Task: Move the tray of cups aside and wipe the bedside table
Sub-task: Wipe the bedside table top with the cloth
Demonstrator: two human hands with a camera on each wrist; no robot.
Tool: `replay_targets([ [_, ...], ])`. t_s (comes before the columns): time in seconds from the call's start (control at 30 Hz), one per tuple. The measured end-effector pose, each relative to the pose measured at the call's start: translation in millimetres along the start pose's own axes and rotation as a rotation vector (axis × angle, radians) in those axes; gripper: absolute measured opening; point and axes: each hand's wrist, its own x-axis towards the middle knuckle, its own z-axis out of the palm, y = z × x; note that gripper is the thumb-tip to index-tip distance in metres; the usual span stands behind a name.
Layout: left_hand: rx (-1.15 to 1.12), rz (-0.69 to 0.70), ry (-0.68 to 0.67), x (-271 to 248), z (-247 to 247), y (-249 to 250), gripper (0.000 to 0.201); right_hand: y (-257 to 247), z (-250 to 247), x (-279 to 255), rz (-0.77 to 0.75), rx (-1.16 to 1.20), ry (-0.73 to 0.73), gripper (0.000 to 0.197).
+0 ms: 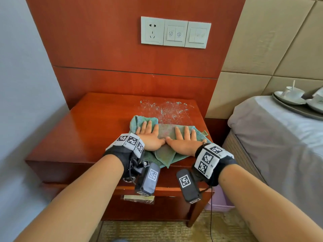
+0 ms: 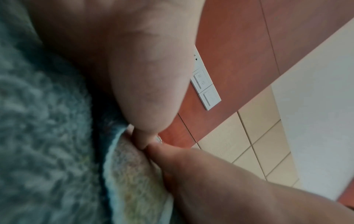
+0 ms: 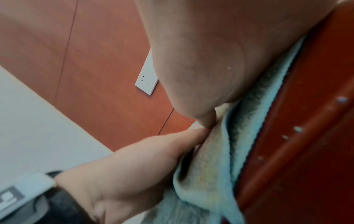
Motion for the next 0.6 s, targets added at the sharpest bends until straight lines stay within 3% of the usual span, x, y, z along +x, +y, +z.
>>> replay_targets([
  [0.23,0.029,0.006,-0.053,28,-16,-6,0.080,-11,-18,19,0.012,0.035,-0.044,0.074],
  [0.6,-0.002,-0.047,-0.046,104,-49,-13,0.081,-31,-54,95,0.031,-0.026,-0.050,0.073],
])
